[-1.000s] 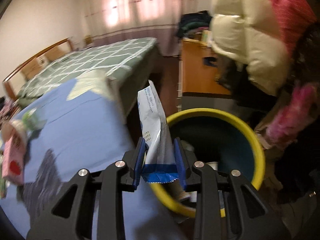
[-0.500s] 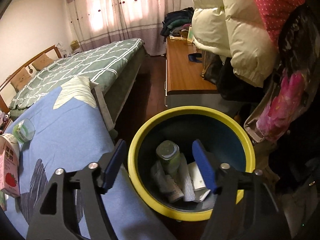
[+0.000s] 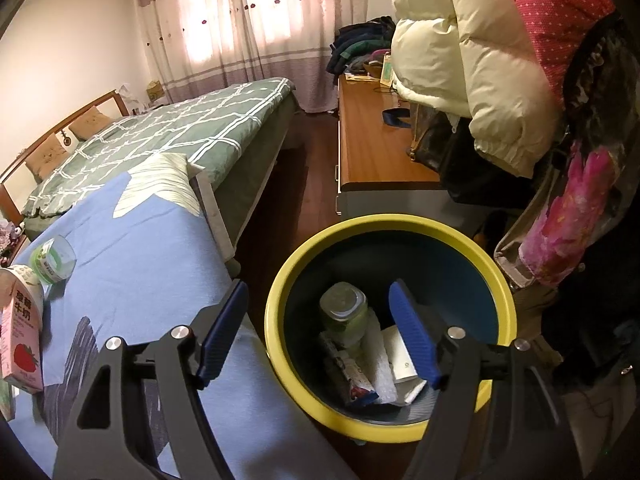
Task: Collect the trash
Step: 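Grasp the pink milk carton with the left gripper, then carry the pink carton with the left gripper and drop it into the bin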
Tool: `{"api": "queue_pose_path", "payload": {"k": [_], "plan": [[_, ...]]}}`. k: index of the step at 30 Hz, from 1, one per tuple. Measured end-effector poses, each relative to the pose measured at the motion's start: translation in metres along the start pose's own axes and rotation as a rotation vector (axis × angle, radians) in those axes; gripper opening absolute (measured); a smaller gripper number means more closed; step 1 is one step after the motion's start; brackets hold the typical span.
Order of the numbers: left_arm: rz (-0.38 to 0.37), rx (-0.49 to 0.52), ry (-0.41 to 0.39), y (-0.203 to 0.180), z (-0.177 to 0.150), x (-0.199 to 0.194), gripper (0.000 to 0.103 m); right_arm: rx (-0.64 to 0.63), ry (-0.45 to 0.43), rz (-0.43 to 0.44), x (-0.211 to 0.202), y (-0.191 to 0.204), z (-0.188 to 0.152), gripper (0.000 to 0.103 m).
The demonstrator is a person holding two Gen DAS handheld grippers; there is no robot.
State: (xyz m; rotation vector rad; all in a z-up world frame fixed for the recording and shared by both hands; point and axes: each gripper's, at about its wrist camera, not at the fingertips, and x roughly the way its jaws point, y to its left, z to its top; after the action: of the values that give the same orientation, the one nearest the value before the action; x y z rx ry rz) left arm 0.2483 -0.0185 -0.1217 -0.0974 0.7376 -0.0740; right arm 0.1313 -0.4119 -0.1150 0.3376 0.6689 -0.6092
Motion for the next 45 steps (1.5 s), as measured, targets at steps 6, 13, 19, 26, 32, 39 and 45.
{"api": "queue_pose_path", "payload": {"k": [6,13,19,26,32,39,45], "plan": [[-0.094,0.123,0.031,-0.089,0.003,0.003,0.095,0.004,-0.006,0.021,-0.001,-0.001,0.000,0.072],[-0.084,0.201,0.094,-0.157,0.002,0.037,0.081,0.020,-0.005,0.058,-0.001,-0.003,0.000,0.073],[-0.052,0.209,0.125,-0.167,0.004,0.062,0.064,0.028,0.000,0.089,0.000,-0.003,0.001,0.074],[-0.058,0.206,0.138,-0.159,0.000,0.068,0.043,0.036,0.007,0.111,0.003,-0.005,0.002,0.074],[-0.044,0.230,0.064,-0.155,0.004,0.043,0.041,0.036,0.007,0.112,0.003,-0.004,0.002,0.074],[-0.073,0.242,-0.015,-0.156,0.017,-0.001,0.041,0.035,0.003,0.113,0.002,-0.003,0.002,0.074],[-0.104,0.268,-0.059,-0.170,0.024,-0.029,0.041,0.038,0.000,0.115,0.001,-0.003,0.002,0.074]]}}
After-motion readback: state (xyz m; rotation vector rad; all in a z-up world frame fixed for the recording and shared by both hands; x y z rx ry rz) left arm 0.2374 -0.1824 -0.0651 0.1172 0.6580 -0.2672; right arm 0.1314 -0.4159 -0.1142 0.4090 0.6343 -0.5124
